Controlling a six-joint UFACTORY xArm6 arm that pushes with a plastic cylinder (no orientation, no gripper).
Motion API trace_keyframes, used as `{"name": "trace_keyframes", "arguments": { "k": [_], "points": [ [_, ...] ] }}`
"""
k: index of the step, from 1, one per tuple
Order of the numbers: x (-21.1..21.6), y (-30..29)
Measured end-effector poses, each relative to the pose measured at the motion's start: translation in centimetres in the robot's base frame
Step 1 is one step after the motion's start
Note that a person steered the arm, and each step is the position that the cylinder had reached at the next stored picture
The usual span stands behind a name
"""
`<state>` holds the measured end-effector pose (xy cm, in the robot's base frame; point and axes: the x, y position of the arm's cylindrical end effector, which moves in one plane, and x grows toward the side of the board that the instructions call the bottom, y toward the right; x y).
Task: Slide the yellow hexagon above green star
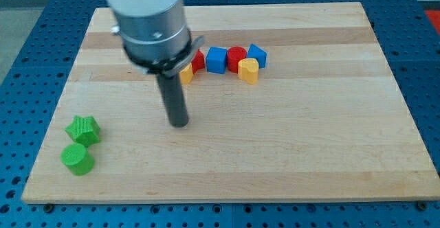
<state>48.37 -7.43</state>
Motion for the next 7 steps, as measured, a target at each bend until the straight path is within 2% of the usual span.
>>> {"name": "trace_keyframes", "arguments": {
  "k": [1,4,7],
  "points": [
    [-3.8,1.8],
    [-10.5,2.3],
    [-11.7,0.4]
  ]
}}
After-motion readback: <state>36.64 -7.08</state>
